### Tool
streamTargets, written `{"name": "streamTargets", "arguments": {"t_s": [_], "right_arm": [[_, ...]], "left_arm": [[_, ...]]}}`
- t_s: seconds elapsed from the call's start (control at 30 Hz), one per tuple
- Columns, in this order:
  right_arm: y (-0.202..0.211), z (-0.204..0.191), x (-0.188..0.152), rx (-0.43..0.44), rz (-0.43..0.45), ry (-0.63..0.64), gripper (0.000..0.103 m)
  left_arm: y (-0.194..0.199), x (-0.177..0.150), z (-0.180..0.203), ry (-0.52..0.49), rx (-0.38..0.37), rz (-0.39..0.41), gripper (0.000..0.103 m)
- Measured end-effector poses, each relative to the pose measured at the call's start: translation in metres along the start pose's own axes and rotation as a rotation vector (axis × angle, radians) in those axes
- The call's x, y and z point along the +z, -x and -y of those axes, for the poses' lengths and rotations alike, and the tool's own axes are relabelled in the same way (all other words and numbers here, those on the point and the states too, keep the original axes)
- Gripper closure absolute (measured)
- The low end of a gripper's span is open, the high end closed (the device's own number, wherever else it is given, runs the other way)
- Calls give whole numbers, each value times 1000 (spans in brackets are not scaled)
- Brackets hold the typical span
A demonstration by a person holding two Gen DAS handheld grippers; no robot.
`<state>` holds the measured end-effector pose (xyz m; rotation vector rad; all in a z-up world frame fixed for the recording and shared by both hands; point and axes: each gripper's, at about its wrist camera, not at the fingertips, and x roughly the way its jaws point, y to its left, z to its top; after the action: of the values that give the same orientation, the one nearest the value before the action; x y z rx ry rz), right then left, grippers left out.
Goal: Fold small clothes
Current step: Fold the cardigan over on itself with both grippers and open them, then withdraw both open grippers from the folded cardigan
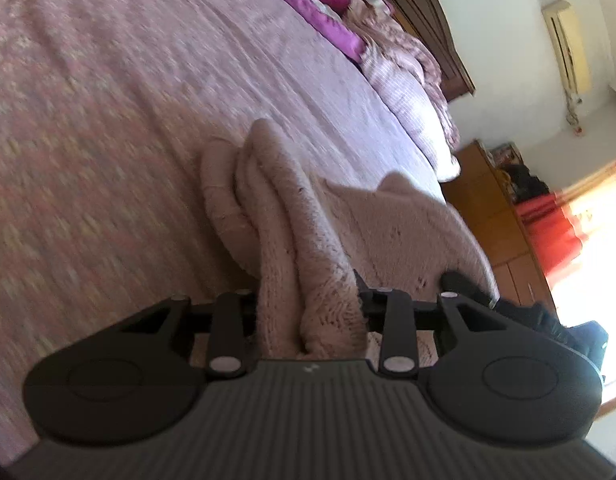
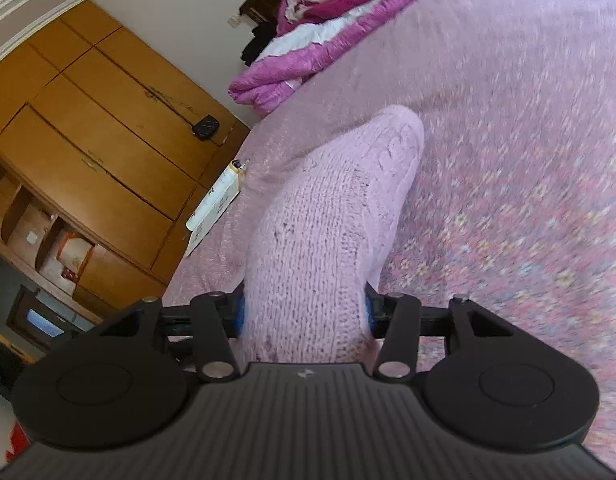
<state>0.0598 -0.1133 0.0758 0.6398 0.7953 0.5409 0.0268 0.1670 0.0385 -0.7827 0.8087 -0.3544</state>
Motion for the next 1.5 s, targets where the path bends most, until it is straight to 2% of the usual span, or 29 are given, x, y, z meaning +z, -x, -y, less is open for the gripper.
{"name": "streamTargets", "arguments": {"t_s": [0.2,0.33,0.43,0.57,0.67,0.77,0.83,1.03,1.23,1.5], "right_arm": [[63,4,-8,-29,26,7,49],[103,16,-21,-65,39,-11,49],[116,30,-36,-119,29,-8,49],[108,54,-56,-206,1,-26,45],[100,70,-67,-265,-11,-29,36],[97,76,-77,-277,1,-32,29],[100,73,-79,-291,6,-20,25],[116,39,-84,-415,42,106,16],[138,12,-104,-470,38,186,10],[146,1,-146,-502,0,205,7]], "left_arm": [[-7,-36,41,-79,-28,-36,68],[-15,-53,57,-120,-28,-98,67],[-19,-66,63,-172,24,-127,67],[-26,-77,59,-206,121,-151,63],[-25,-78,56,-209,157,-145,53],[-20,-79,59,-258,207,-128,43],[-16,-80,65,-301,240,-116,38],[7,-94,85,-435,360,-72,23],[33,-119,98,-530,425,-57,22],[42,-154,102,-563,487,-67,22]]}}
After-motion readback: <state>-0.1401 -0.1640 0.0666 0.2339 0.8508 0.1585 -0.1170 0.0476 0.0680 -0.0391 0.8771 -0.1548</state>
